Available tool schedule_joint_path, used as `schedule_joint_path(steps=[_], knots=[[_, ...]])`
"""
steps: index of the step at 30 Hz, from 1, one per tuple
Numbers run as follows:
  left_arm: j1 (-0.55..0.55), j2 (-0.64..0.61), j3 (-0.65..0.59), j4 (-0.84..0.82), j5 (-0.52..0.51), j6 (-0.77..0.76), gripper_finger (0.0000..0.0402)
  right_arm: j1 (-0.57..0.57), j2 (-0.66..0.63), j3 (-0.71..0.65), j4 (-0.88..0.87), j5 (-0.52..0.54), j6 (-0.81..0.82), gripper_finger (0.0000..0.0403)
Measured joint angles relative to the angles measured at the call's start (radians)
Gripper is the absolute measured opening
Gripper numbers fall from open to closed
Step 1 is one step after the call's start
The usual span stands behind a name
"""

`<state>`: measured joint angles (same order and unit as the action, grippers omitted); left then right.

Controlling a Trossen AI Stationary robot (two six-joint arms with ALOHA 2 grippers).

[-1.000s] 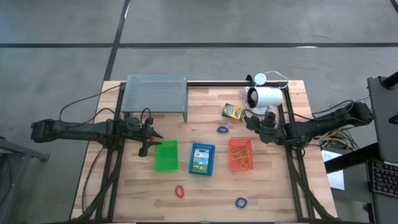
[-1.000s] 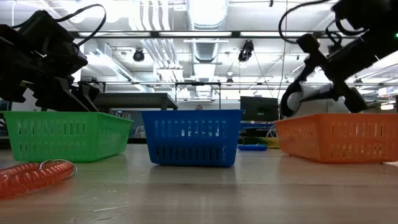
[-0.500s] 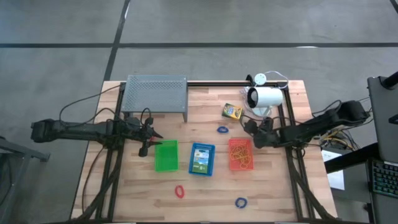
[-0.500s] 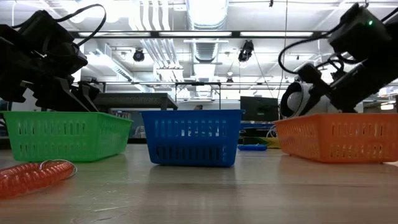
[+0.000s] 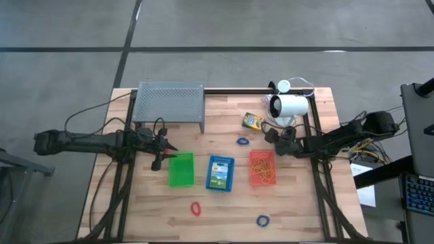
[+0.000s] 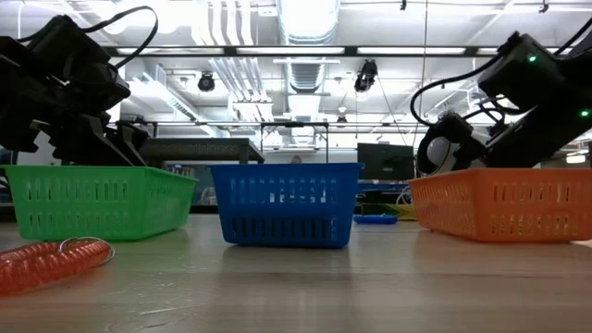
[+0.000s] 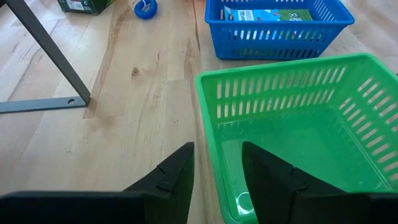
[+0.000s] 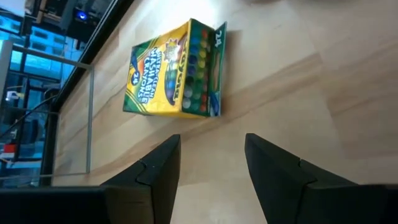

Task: Pick & Place Office Desk Supplies
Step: Put the crayon box into the blue bin

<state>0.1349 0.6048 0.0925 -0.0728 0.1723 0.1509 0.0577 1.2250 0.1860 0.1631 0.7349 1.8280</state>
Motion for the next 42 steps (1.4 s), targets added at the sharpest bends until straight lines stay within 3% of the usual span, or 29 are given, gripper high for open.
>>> schedule_joint_path(steps=[7,15,42], knots=[[0.000,0.000,0.000,0.000,0.000,0.000,0.0138,-0.064,0.108,0.045,0.049,-0.009,-0.095,0.0172],[0.000,0.000,0.000,0.000,0.000,0.000,0.0138,-0.099,0.183,0.075,0.052,0.002,-0.099,0.0171],[0.000,0.000,0.000,0.000,0.000,0.000,0.0138,-0.244,0.229,0.108,0.016,-0.155,-0.119,0.0145]])
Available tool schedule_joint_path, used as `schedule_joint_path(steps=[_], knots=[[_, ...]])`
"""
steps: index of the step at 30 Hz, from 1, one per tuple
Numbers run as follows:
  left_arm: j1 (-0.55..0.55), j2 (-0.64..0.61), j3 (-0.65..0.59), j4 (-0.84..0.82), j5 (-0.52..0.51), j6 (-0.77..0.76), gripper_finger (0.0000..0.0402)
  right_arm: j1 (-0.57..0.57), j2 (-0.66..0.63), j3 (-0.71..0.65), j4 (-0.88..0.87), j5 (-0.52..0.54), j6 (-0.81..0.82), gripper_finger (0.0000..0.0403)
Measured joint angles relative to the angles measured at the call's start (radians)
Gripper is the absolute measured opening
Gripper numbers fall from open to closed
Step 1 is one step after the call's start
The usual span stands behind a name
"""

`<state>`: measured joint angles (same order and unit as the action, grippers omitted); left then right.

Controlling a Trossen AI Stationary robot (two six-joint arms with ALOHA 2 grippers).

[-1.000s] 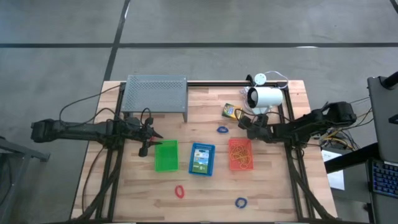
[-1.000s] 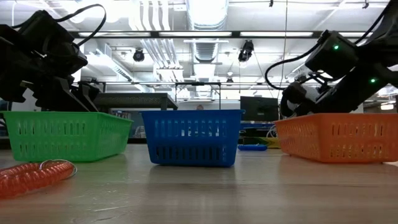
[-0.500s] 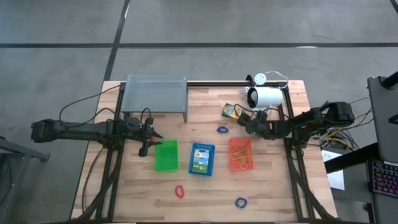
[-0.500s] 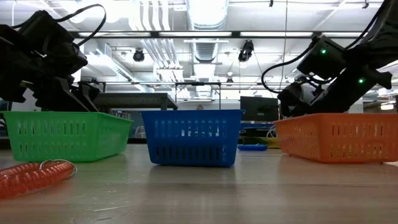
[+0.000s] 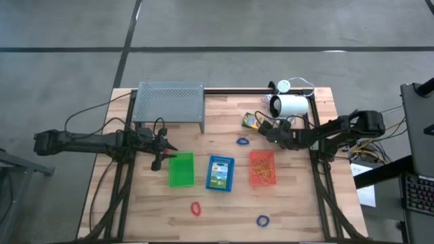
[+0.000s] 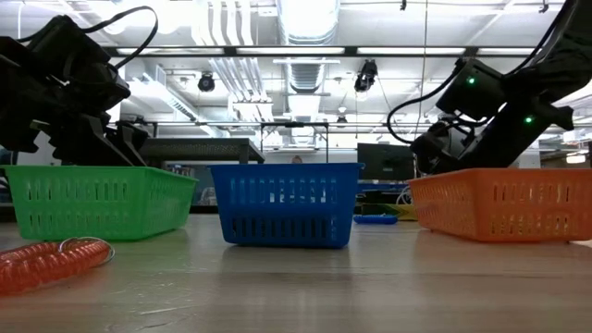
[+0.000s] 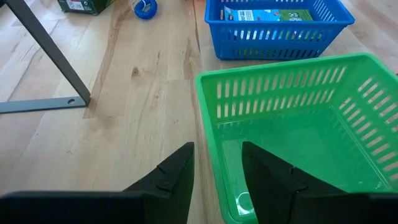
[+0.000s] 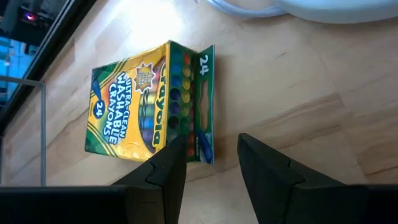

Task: Pick & Place Office Desk Supplies
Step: Put the crayon box into the blue bin

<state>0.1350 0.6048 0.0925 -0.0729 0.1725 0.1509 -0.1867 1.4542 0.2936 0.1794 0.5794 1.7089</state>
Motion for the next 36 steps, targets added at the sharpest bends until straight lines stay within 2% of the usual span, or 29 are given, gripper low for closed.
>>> schedule_joint_path(steps=[8,14,22,28,36], knots=[[0.000,0.000,0.000,0.000,0.000,0.000,0.0138,0.000,0.077,0.049,-0.029,0.033,-0.020,0.0141],[0.000,0.000,0.000,0.000,0.000,0.000,0.0138,-0.006,0.052,0.093,-0.156,0.028,-0.039,0.0139],[0.000,0.000,0.000,0.000,0.000,0.000,0.0138,-0.031,0.064,0.129,-0.181,-0.018,-0.118,0.0133],[0.000,0.000,0.000,0.000,0.000,0.000,0.0138,0.030,0.014,0.184,-0.248,0.041,-0.197,0.0138],[0.000,0.000,0.000,0.000,0.000,0.000,0.0139,0.037,-0.051,0.271,-0.293,0.065,-0.309,0.0141]])
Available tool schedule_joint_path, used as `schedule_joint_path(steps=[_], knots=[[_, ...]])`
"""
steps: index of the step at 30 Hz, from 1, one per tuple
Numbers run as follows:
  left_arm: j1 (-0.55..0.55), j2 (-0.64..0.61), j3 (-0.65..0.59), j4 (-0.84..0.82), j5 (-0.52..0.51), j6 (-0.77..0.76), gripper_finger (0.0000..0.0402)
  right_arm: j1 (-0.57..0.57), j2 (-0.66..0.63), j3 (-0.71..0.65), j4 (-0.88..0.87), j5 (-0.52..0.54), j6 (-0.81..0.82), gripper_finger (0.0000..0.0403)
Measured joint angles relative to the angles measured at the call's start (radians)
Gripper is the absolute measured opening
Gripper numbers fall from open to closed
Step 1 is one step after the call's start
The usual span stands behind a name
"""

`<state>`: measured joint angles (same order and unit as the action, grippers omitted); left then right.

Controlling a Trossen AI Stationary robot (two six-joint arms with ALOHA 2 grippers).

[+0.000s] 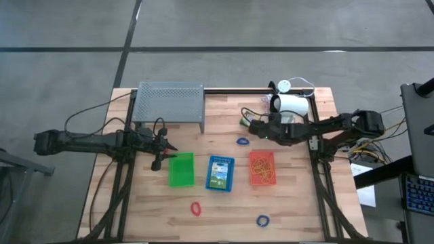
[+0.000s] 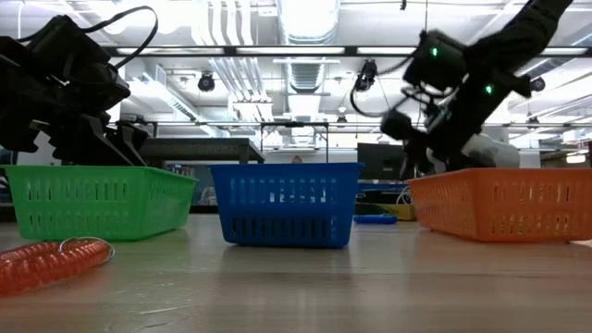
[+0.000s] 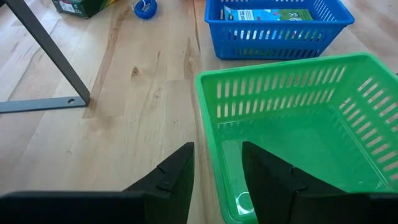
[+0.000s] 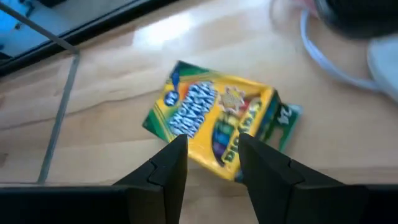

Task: Pick & Place Office Desk Supplies
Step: Put the crayon box into the blue bin

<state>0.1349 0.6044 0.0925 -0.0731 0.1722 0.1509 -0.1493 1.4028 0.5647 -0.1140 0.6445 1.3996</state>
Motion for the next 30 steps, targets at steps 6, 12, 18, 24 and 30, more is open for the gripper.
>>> schedule_joint_path(steps=[6,12,18,24,30], knots=[[0.000,0.000,0.000,0.000,0.000,0.000,0.0139,-0.036,-0.026,0.044,-0.041,-0.017,-0.101,0.0138],[0.000,0.000,0.000,0.000,0.000,0.000,0.0139,-0.133,0.034,0.047,-0.022,-0.125,-0.151,0.0132],[0.000,0.000,0.000,0.000,0.000,0.000,0.0139,-0.210,0.116,0.086,-0.006,-0.236,-0.211,0.0132],[0.000,0.000,0.000,0.000,0.000,0.000,0.0139,-0.244,0.219,0.145,0.008,-0.328,-0.236,0.0127],[0.000,0.000,0.000,0.000,0.000,0.000,0.0139,-0.243,0.303,0.230,0.023,-0.415,-0.296,0.0127]])
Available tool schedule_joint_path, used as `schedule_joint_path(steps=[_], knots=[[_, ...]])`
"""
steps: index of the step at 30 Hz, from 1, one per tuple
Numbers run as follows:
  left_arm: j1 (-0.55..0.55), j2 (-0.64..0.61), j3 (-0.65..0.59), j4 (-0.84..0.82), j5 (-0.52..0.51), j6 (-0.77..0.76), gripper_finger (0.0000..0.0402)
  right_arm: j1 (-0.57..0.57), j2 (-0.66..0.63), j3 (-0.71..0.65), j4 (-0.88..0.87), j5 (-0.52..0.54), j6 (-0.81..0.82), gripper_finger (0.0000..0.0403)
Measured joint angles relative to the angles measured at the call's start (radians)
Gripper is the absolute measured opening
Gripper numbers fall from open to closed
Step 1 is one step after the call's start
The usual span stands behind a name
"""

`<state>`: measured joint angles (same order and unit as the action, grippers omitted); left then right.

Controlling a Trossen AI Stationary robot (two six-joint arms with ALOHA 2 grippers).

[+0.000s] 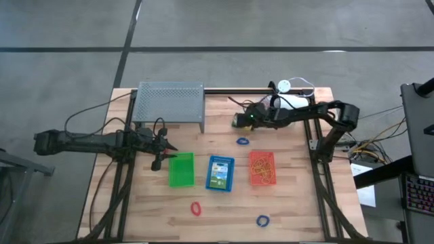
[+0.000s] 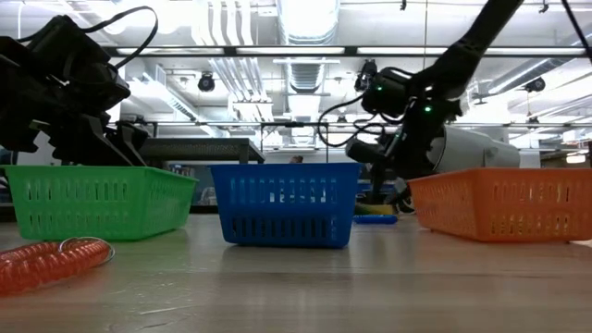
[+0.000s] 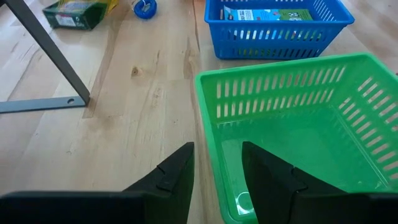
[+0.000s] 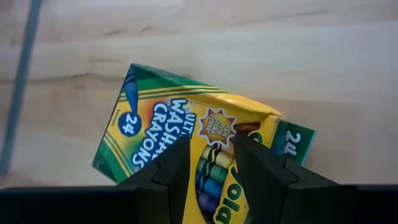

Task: Pick & Place Office Desk Supplies
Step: Put the crayon box into the blue bin

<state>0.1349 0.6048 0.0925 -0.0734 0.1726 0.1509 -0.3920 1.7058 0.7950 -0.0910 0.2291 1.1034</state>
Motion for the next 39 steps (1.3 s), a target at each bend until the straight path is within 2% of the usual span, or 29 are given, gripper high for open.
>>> schedule_joint_path(steps=[6,10,12,16,18,26,39], knots=[[0.000,0.000,0.000,0.000,0.000,0.000,0.0139,0.018,0.047,0.066,-0.001,-0.139,-0.056,0.0130],[0.000,0.000,0.000,0.000,0.000,0.000,0.0139,0.064,0.050,0.093,-0.014,-0.177,-0.088,0.0127],[0.000,0.000,0.000,0.000,0.000,0.000,0.0139,0.092,0.043,0.104,-0.023,-0.160,-0.111,0.0128],[0.000,0.000,0.000,0.000,0.000,0.000,0.0139,0.133,0.002,0.120,-0.054,-0.033,-0.135,0.0129],[0.000,0.000,0.000,0.000,0.000,0.000,0.0138,0.138,-0.024,0.125,-0.087,-0.005,-0.132,0.0126],[0.000,0.000,0.000,0.001,0.000,0.000,0.0138,0.157,-0.070,0.117,-0.196,-0.020,-0.071,0.0122],[0.000,0.000,0.000,0.000,0.000,0.000,0.0138,0.156,0.021,0.115,-0.182,-0.046,0.064,0.0119]])
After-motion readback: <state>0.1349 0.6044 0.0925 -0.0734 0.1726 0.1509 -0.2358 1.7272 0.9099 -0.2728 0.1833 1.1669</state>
